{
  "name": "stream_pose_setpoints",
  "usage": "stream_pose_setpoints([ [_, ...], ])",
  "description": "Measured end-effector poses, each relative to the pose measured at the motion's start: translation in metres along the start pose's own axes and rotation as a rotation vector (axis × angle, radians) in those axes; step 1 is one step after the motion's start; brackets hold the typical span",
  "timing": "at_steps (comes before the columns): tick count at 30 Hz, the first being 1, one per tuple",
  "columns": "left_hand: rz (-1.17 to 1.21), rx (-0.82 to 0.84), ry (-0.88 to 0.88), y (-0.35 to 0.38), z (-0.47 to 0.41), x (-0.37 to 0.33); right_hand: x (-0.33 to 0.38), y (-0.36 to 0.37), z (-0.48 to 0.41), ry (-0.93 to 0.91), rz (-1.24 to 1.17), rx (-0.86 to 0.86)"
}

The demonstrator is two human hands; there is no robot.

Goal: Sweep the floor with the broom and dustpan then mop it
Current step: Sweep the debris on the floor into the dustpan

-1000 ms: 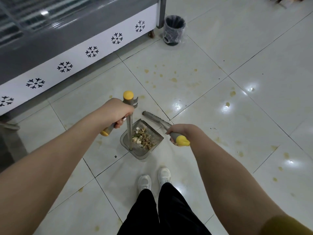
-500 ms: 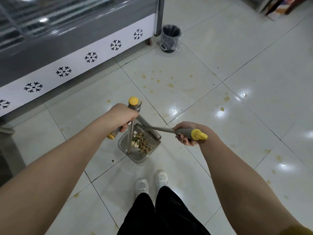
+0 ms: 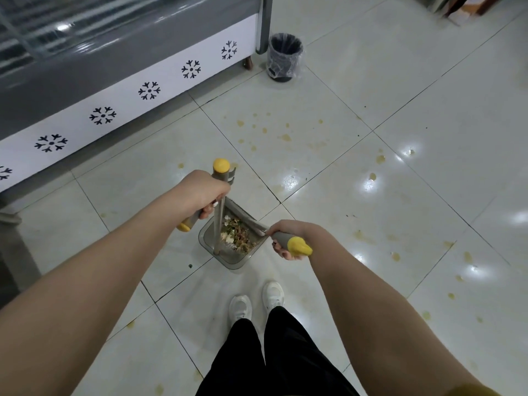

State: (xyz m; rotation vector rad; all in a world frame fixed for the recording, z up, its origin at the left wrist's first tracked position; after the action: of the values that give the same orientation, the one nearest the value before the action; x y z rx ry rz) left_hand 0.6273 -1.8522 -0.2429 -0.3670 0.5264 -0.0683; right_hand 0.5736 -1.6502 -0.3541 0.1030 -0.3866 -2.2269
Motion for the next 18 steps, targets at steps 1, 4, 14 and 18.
stream_pose_setpoints([
  [1,0.003,-0.004,0.004,0.001,0.001,0.002,0.0,-0.003,0.005,-0.004,-0.037,0.028],
  [4,0.006,0.001,0.018,0.004,0.007,0.008,0.003,-0.02,0.028,-0.014,-0.144,0.053],
  [14,0.006,-0.027,0.06,-0.007,0.026,0.037,-0.012,-0.011,0.072,-0.108,-0.213,0.023],
  [18,0.054,-0.006,0.11,-0.003,0.033,0.036,-0.025,-0.018,0.094,-0.188,-0.293,0.035],
])
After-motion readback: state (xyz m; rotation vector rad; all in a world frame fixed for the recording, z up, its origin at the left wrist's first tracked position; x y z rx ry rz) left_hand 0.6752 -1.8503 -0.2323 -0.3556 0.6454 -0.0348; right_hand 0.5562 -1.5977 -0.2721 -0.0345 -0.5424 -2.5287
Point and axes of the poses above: each hand's wrist, its own z-axis away from the middle knuckle, its own y-axis out of the palm, x = y × z, the point moved 2 cm from there along -z, towards the middle knuckle, and after that the axes turned 7 degrees about x, right-handed, at the moved point
